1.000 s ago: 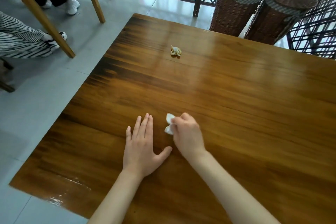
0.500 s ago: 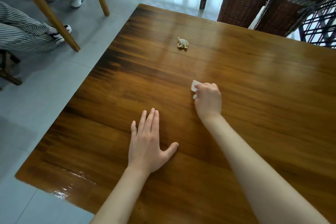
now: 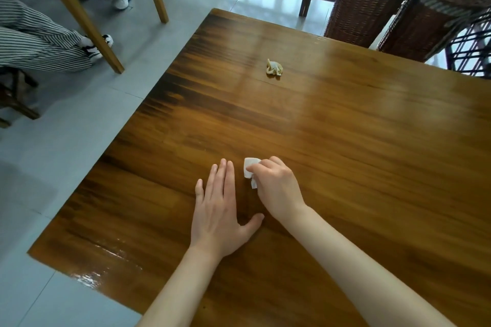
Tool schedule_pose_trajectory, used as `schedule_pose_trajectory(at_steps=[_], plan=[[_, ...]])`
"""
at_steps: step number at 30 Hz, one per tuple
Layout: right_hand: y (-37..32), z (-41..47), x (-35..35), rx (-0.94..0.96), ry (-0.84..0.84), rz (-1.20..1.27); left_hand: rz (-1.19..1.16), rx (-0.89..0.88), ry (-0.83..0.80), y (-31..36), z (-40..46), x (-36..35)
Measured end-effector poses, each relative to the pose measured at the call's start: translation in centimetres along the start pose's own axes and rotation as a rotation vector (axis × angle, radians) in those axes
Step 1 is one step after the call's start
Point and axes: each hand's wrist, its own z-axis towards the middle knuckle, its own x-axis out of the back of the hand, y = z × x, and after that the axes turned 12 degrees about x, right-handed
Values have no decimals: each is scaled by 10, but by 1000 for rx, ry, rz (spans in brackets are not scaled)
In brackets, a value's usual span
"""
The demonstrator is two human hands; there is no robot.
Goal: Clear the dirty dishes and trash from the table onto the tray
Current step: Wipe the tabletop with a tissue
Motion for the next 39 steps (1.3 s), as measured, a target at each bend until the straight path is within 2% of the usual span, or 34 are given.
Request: schedule_pose_trajectory(at_steps=[9,14,23,29,34,39], plan=[[1,73,-17,190,-115,-75,1,54,-24,-2,1,-3],[2,74,-20,267,-195,-160,-4,66,-17,-1,1,-2],[11,42,-4,80,-147,-130,1,53,-12,-2,1,-2],[33,-13,29,-184,-25,-192,18,29,3,-5,2,-3],[45,-44,44,-326,37,-231,-209,-14,-1,-11,1,5],[41,-35,40,-395,63,-250,-171,-17,88,-41,8,24]])
